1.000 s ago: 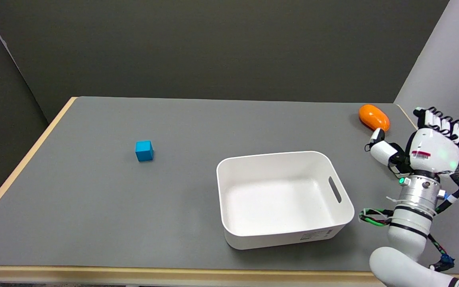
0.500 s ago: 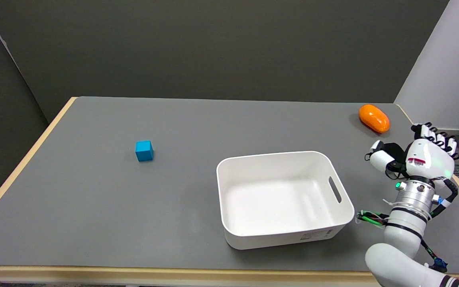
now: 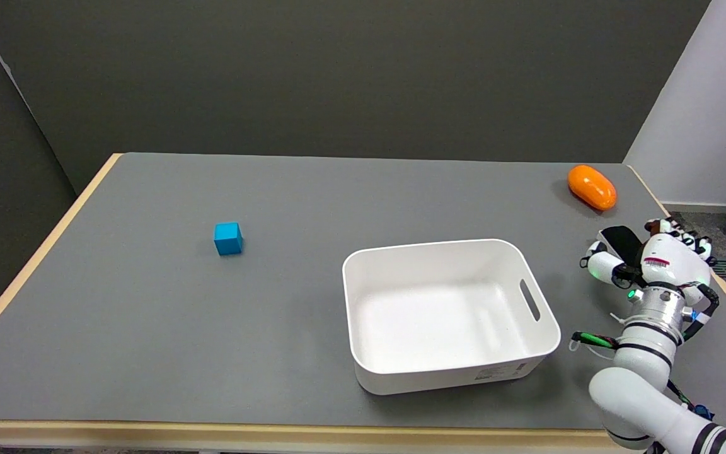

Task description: Pick up blackboard eraser.

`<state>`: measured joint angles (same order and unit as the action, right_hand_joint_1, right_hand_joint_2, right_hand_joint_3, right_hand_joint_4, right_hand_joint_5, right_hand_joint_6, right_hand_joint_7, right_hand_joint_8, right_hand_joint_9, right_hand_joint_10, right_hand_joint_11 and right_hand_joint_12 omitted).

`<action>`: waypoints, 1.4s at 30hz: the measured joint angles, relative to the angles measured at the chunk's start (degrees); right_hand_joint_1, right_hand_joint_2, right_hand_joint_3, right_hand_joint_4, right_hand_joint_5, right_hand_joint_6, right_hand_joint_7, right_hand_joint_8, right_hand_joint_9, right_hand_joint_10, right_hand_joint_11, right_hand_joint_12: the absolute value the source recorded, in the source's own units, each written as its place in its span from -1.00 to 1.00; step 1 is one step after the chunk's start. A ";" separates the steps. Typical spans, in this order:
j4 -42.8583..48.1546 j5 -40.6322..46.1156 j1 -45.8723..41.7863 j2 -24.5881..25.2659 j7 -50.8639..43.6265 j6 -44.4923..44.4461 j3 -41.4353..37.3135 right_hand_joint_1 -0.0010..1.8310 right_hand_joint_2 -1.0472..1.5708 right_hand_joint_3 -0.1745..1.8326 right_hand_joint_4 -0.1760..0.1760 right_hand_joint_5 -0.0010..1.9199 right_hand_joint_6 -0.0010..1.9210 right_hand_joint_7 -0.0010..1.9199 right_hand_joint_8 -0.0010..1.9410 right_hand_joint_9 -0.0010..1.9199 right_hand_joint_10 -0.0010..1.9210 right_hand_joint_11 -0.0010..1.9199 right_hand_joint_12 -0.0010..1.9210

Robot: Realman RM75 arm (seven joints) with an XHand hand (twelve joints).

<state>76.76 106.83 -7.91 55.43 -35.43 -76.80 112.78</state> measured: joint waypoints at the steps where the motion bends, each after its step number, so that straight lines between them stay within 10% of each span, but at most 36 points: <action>1: -0.33 0.46 0.06 -0.01 -0.02 0.53 -0.27 -0.33 0.30 0.03 -0.39 -0.70 -0.46 -0.64 -0.53 -0.79 -0.10 -0.99 0.26; 34: -7.13 7.27 2.68 -0.91 -0.23 16.52 -7.22 -0.17 0.36 0.09 -0.60 -0.71 -0.42 -0.56 -0.44 -0.67 0.01 -0.86 0.40; 38: -8.04 7.68 3.48 -0.96 -0.24 18.09 -7.61 -0.07 0.49 0.05 -0.69 -0.64 -0.11 -0.30 -0.08 -0.42 0.27 -0.60 0.65; 42: -8.73 7.65 4.24 -1.06 -0.23 18.75 -7.88 0.44 0.63 -0.52 -0.86 -0.59 -0.02 -0.22 0.46 -0.29 0.32 -0.48 0.75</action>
<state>68.03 114.48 -3.68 54.37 -35.67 -58.05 104.90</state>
